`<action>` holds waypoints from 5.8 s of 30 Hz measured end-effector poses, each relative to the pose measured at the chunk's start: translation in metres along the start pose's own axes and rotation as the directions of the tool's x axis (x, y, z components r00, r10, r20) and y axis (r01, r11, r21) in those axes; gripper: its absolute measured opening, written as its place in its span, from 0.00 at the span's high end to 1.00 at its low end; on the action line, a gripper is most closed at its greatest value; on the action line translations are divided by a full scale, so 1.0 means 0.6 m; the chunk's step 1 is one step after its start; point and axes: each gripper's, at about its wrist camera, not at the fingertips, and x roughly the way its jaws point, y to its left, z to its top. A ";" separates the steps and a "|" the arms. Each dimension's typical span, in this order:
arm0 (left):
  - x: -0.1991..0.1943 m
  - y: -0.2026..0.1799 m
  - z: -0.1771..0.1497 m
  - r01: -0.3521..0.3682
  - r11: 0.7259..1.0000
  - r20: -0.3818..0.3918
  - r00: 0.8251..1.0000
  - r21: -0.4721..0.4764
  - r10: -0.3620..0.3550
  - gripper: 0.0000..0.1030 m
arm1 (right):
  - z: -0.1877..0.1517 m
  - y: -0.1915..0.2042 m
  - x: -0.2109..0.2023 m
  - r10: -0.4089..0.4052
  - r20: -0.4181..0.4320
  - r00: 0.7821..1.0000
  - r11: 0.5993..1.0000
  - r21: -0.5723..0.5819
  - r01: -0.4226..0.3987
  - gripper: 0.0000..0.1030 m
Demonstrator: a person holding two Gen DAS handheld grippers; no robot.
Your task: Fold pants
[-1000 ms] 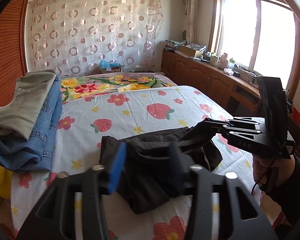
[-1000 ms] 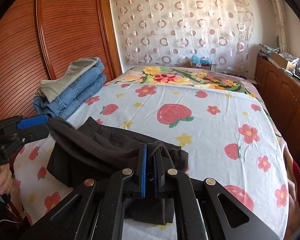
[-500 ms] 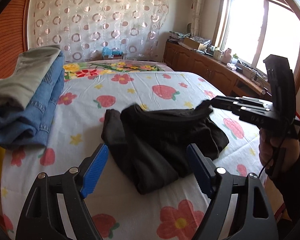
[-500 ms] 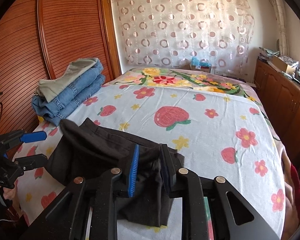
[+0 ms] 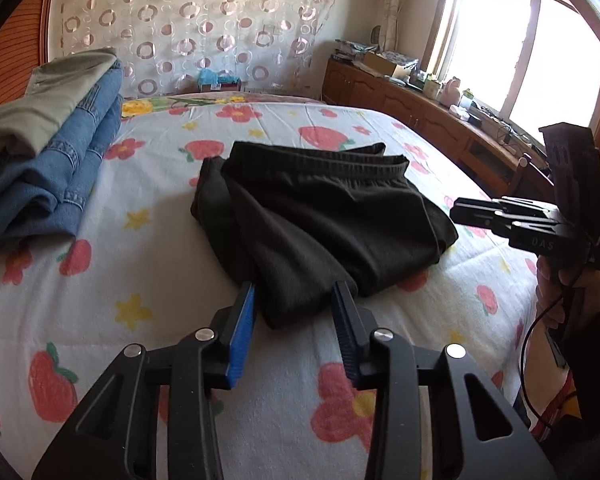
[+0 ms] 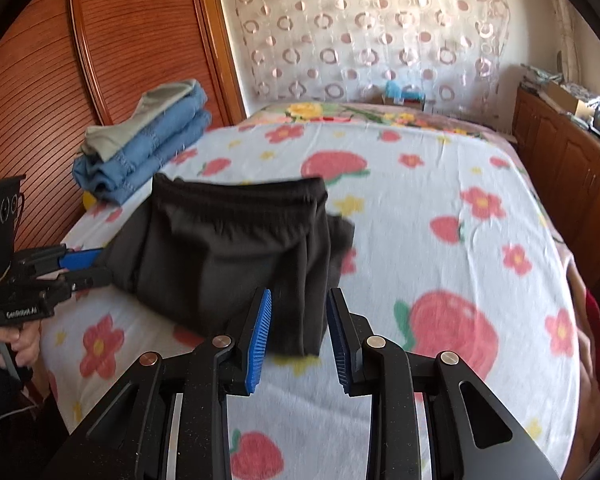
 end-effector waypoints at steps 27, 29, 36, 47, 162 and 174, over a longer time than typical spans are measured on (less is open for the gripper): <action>-0.024 0.001 -0.006 -0.032 0.999 0.034 0.999 0.006 0.031 0.87 | -0.023 -0.008 -0.015 -0.010 0.054 0.999 0.998 0.057 0.007 0.97; -0.039 -0.005 -0.006 -0.022 1.000 0.041 0.999 0.019 0.022 0.87 | -0.025 -0.004 -0.028 -0.005 0.053 0.999 0.999 0.054 0.003 0.97; -0.081 -0.005 -0.030 -0.032 0.999 0.038 0.999 0.032 0.031 0.87 | -0.054 0.008 -0.088 0.029 0.035 0.999 0.998 0.051 -0.031 0.97; -0.065 0.011 -0.047 -0.053 0.999 0.022 0.998 -0.006 0.054 0.87 | -0.070 0.019 -0.081 0.013 -0.002 1.000 0.999 0.039 -0.013 0.83; 0.065 0.028 0.041 -0.073 0.997 -0.043 0.996 0.001 0.073 0.34 | 0.009 0.008 -0.005 -0.088 0.009 0.996 0.996 -0.016 0.088 0.63; 0.064 0.030 0.041 -0.068 0.998 -0.039 0.997 -0.002 0.068 0.34 | -0.018 -0.003 -0.028 -0.041 -0.027 0.999 0.998 0.038 0.042 0.50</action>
